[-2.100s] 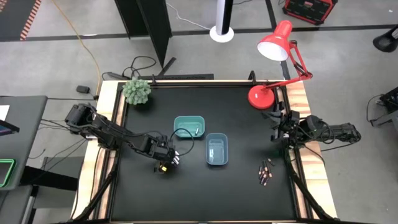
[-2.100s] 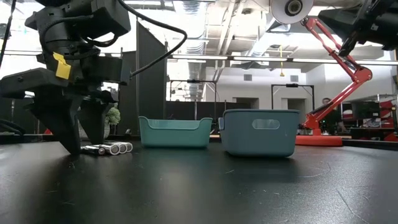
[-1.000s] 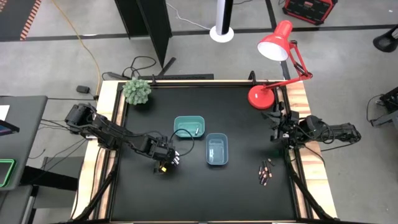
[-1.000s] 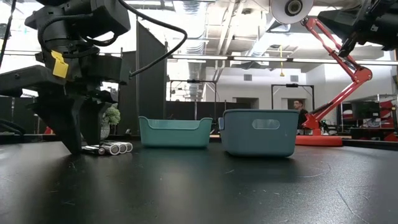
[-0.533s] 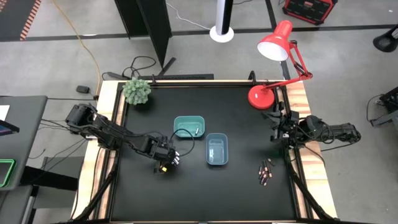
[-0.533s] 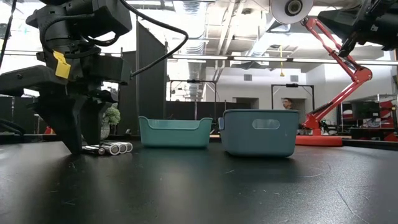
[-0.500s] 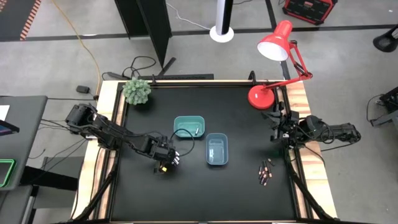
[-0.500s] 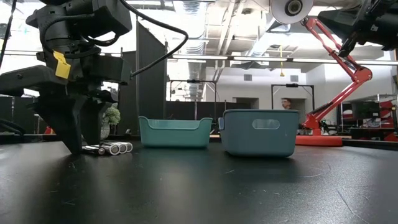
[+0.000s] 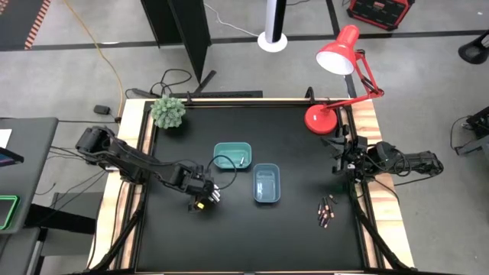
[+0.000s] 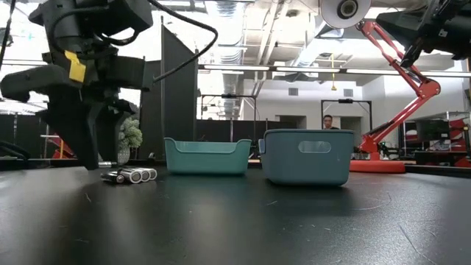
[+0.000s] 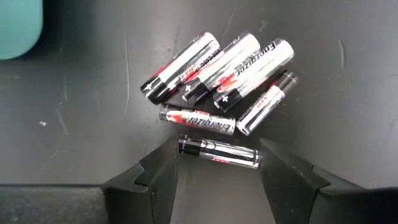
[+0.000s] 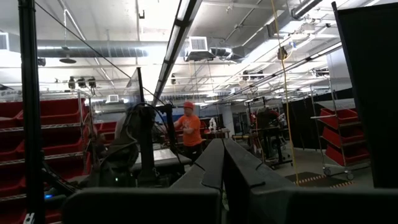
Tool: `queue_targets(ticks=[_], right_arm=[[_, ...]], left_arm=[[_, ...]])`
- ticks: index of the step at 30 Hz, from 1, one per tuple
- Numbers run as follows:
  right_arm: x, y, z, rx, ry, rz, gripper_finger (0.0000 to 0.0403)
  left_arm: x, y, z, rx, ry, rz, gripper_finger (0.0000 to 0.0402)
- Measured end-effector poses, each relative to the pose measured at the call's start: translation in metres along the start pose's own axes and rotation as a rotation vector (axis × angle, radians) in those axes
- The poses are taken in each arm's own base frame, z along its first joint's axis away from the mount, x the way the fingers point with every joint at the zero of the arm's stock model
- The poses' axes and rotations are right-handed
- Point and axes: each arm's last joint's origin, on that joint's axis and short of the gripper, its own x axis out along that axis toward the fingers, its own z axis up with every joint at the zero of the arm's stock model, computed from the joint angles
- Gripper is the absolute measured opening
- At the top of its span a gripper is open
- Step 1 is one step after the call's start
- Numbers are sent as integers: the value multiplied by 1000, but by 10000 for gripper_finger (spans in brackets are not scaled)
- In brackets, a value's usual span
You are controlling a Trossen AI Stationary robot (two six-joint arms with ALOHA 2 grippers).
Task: Sort batteries
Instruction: Put the silver battery into the light blue bin
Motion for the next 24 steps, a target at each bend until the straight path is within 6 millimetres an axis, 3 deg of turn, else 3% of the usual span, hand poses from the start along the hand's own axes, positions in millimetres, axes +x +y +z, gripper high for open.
queue_targets(ticks=[7, 16, 24], right_arm=[[0, 0, 0, 0, 0, 0, 28], [0, 0, 0, 0, 0, 0, 28], [0, 0, 0, -5, 4, 0, 28]], left_arm=[[-26, 3, 4, -29, -122, -20, 190], [-74, 8, 18, -2, -473, -51, 191], [-76, 27, 24, -43, -530, 195, 191]])
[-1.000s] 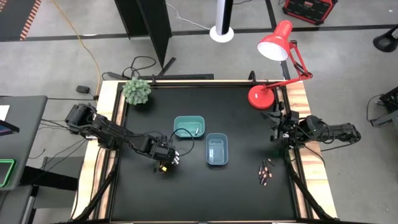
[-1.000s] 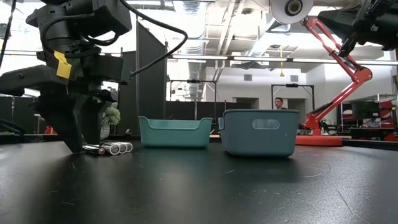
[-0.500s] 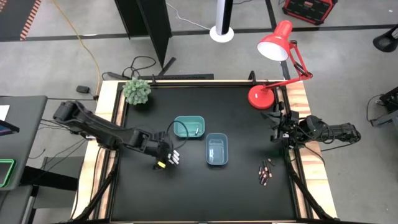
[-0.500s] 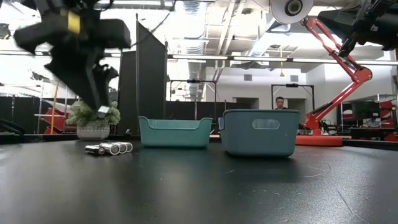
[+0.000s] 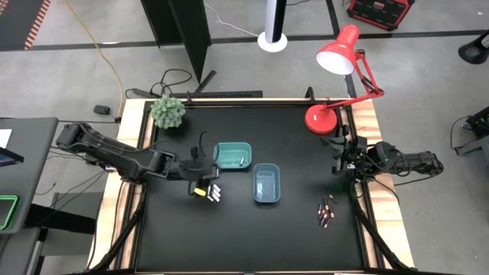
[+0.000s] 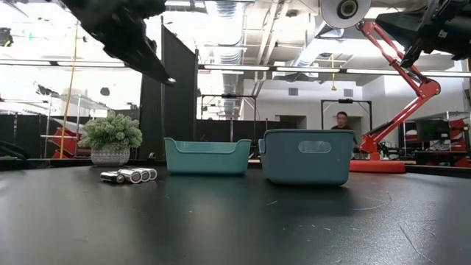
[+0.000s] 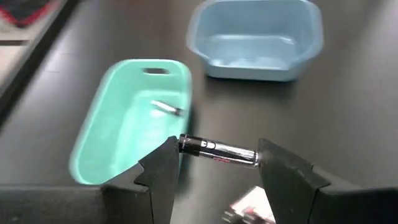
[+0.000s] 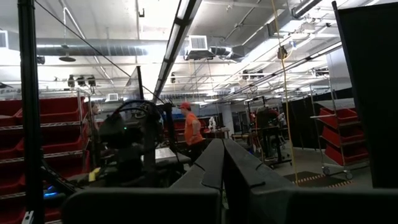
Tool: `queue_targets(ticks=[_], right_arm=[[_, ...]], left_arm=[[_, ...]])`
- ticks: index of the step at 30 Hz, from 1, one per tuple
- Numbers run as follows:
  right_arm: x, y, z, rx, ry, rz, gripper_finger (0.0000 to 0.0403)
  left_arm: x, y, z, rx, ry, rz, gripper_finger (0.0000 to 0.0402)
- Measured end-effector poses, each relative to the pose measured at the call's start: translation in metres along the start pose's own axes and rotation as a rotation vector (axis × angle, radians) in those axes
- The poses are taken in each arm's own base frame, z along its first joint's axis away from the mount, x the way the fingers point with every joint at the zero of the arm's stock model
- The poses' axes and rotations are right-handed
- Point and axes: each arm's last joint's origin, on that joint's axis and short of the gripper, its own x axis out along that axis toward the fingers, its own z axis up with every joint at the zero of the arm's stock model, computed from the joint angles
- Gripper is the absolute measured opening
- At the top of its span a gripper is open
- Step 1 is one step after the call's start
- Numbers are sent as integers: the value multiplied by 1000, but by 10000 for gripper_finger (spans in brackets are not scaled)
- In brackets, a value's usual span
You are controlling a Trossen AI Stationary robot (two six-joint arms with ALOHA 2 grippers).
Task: Sort batteries
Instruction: Put the silver battery into the light blue bin
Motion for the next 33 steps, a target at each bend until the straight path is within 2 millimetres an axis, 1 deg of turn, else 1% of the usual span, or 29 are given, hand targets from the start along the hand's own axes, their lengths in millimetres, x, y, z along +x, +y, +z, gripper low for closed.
queue_targets(ticks=[5, 8, 12, 16, 22, 30, 33], right_arm=[[0, 0, 0, 0, 2, 0, 28], [0, 0, 0, 3, 2, 0, 28], [0, 0, 0, 3, 2, 0, 28], [0, 0, 0, 3, 2, 0, 28], [0, 0, 0, 2, 2, -1, 28], [0, 0, 0, 2, 2, -1, 28], [0, 0, 0, 2, 2, -1, 28]], left_arm=[[22, 18, 4, -63, -9, 120, 190], [38, 29, 1, -82, 20, 166, 192], [53, 41, -3, -107, 67, 162, 194], [63, 47, -9, -78, 119, 165, 195], [68, 53, -12, -76, 144, 181, 203], [68, 53, -12, -85, 148, 155, 260], [67, 53, -14, -87, 167, 156, 275]])
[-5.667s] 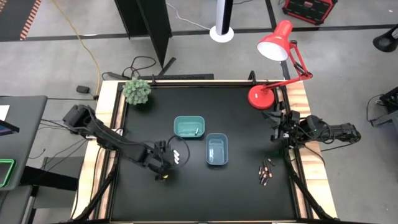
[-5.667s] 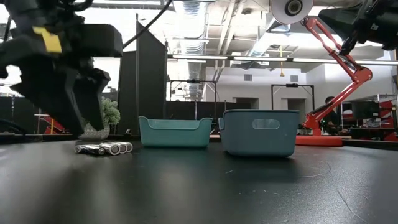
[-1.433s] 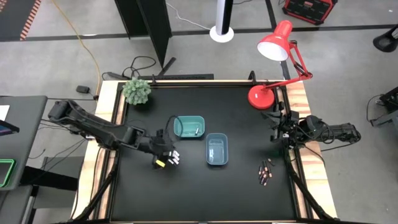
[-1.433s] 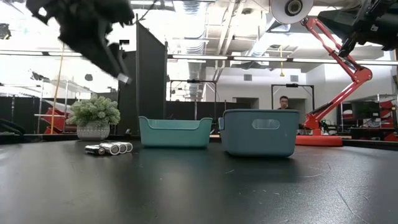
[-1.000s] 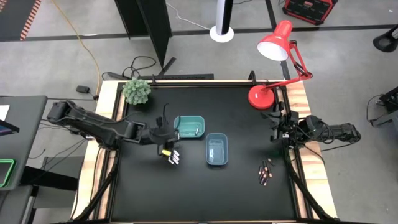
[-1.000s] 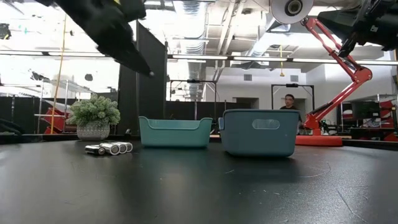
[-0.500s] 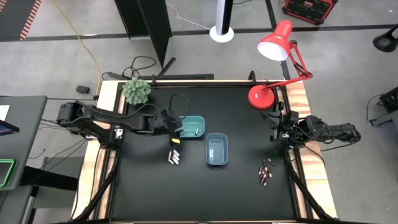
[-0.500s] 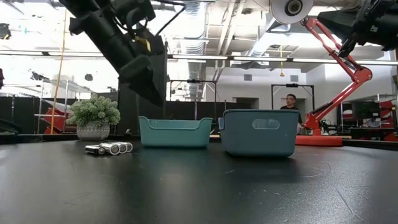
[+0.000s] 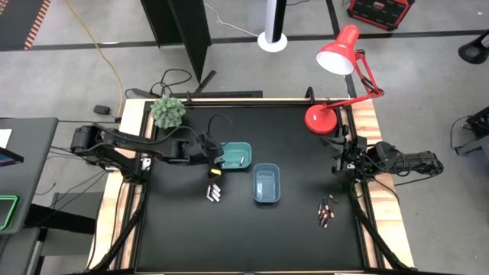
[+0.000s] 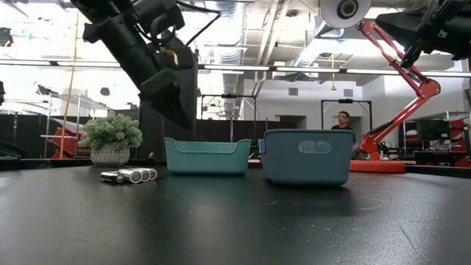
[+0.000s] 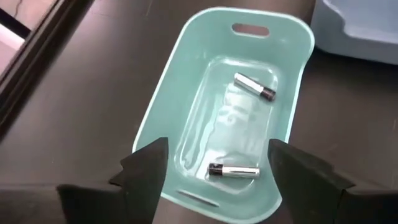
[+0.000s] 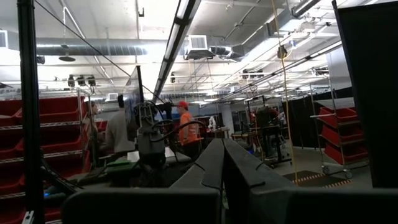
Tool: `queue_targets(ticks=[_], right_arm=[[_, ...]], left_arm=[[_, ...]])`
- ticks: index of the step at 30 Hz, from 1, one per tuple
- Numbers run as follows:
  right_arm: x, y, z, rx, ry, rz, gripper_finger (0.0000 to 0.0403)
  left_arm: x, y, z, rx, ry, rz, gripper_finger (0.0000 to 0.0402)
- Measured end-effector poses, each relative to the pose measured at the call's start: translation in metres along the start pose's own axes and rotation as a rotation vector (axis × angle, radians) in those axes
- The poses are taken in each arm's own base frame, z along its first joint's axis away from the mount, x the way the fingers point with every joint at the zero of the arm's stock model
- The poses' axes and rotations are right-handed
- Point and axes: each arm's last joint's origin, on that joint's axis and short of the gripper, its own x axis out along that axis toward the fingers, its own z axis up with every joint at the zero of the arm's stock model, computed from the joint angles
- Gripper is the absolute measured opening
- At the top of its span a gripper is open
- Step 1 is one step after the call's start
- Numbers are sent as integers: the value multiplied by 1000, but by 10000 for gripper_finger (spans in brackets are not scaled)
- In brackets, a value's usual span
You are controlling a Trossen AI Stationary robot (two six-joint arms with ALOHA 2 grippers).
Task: Sort batteries
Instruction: Put the silver battery into the light blue bin
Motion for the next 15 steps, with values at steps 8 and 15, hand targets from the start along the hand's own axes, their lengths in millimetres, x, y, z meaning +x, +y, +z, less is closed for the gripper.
queue_targets(ticks=[8, 15], right_arm=[[0, 0, 2, 13, -17, -1, 28], [0, 0, 5, 24, -32, 2, 28]], left_arm=[[-12, -3, 17, -66, 20, 0, 280], [-33, -27, 21, -27, -2, -31, 263]])
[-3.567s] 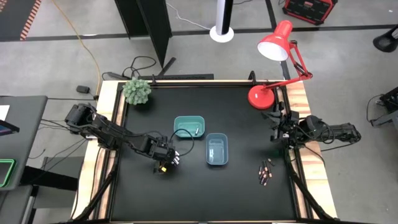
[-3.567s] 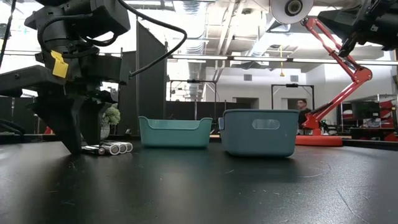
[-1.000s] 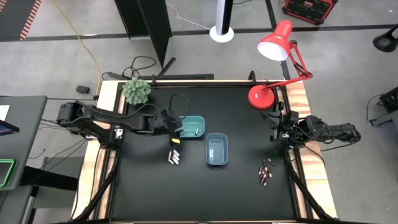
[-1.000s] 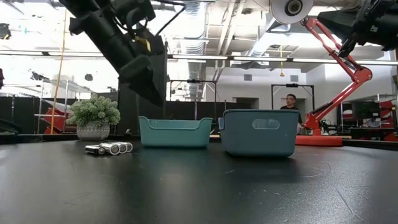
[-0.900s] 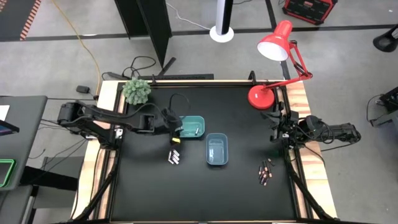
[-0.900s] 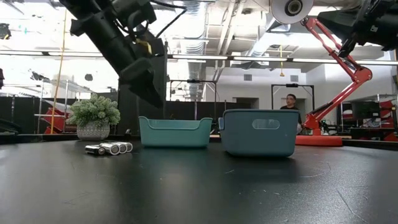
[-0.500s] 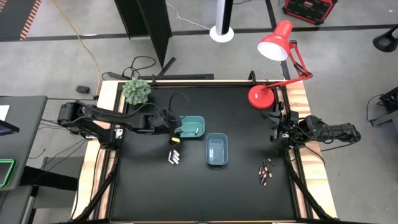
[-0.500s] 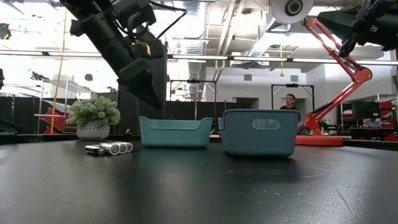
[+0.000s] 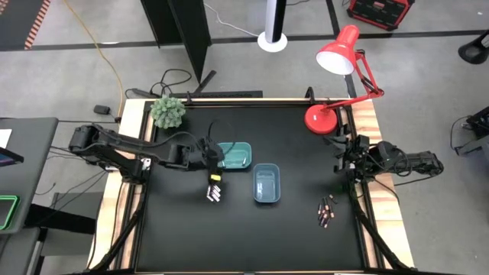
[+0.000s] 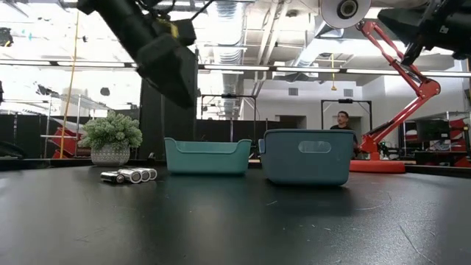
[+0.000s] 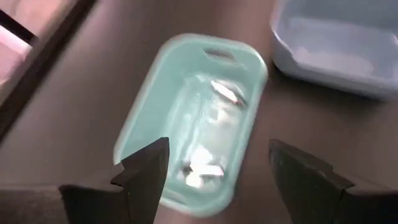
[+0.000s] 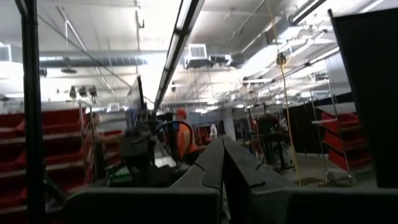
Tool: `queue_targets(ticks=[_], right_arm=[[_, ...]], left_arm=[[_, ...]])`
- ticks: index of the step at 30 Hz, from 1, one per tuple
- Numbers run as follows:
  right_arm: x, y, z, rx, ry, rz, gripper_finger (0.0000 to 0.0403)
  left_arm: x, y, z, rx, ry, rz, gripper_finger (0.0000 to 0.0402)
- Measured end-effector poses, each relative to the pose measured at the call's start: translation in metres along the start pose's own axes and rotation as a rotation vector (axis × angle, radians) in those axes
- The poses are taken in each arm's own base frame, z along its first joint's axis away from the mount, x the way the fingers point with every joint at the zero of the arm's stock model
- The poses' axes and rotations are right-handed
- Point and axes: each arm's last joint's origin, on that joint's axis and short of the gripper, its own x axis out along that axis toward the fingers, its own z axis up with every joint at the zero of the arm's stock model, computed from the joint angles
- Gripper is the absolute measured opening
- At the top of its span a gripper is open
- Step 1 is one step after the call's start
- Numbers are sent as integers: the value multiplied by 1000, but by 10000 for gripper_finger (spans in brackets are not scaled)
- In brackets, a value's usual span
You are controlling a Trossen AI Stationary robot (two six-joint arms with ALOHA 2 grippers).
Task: Sort batteries
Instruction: Put the silver battery into the light blue bin
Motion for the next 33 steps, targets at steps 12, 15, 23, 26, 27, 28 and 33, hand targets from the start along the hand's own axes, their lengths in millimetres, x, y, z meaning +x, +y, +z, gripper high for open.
queue_targets(ticks=[12, 15, 23, 26, 27, 28, 33], right_arm=[[5, 2, 2, -92, 159, 7, 103], [7, 2, 3, -136, 166, 10, 139], [9, 3, 3, -155, 177, 12, 208], [9, 3, 3, -155, 178, 12, 212], [8, 3, 3, -155, 178, 12, 212], [8, 3, 3, -155, 179, 12, 211], [8, 3, 3, -155, 179, 12, 208]], left_arm=[[-36, -65, -30, 153, 57, -255, 256], [-43, -76, -35, 164, 55, -290, 256], [-41, -98, -52, 97, 135, -311, 256], [-29, -110, -62, 135, 186, -315, 256], [-25, -113, -65, 140, 199, -319, 256], [-21, -115, -68, 150, 213, -313, 256], [-5, -125, -76, 185, 267, -283, 256]])
